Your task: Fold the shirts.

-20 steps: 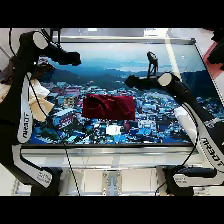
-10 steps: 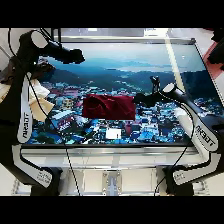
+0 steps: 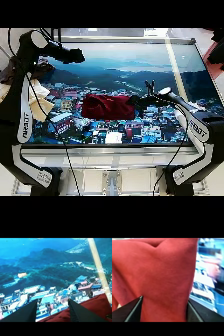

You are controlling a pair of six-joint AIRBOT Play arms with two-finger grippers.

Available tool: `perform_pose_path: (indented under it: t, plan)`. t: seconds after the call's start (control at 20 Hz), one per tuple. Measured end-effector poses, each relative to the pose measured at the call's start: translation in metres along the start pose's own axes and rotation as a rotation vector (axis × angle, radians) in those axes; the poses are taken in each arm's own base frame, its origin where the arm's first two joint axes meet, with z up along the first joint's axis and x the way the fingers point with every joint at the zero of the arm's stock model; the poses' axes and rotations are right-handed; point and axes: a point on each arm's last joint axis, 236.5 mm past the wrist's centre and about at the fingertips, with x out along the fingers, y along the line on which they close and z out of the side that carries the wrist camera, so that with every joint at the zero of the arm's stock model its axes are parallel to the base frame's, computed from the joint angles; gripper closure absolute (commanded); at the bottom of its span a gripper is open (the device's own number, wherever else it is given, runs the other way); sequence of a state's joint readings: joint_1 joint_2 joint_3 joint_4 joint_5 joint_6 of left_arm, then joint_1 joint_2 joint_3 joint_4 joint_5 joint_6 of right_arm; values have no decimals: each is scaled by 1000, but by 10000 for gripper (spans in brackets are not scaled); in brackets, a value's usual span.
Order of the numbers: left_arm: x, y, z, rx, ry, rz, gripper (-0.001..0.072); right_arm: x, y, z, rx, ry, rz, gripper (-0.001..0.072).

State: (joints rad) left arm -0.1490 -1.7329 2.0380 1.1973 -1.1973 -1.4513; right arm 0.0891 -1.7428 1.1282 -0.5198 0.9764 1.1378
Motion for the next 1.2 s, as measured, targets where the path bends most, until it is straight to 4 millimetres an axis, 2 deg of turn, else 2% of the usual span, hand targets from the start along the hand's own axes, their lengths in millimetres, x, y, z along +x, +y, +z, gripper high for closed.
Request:
perform_pose_path:
  t: [0.05,0.1,0.15,0.3,0.4,0.5,0.6,0.7,0.85,0.95,1.05,1.15,1.2]
  plan:
    - [0,0,0,0,0,0,264,4,2,-2,-5,8,8,403]
    - [0,0,0,0,1,-1,264,7,5,-5,-11,17,18,658]
    - [0,0,-1,0,3,-1,264,10,10,-6,-15,18,35,682]
    - [0,-1,-2,0,8,-2,264,10,29,-2,-48,1,102,685]
    - [0,-1,-4,1,17,-2,264,-3,46,10,-86,-28,149,685]
    - [0,0,-6,4,25,-1,264,-30,62,30,-135,-89,170,685]
    - [0,0,-7,5,30,1,264,-73,72,50,-194,-160,146,685]
    - [0,0,-8,6,33,1,264,-129,71,64,-237,-235,64,686]
    - [0,0,-8,10,33,1,265,-228,52,64,-265,-350,-113,687]
    - [0,0,-7,10,31,2,265,-296,31,52,-236,-437,-239,687]
    - [0,0,-7,10,30,2,265,-359,9,32,-173,-526,-350,687]
    - [0,1,-7,10,29,3,265,-413,-15,4,-84,-601,-449,688]
    - [0,1,-7,10,29,3,265,-434,-27,-12,-36,-625,-491,688]
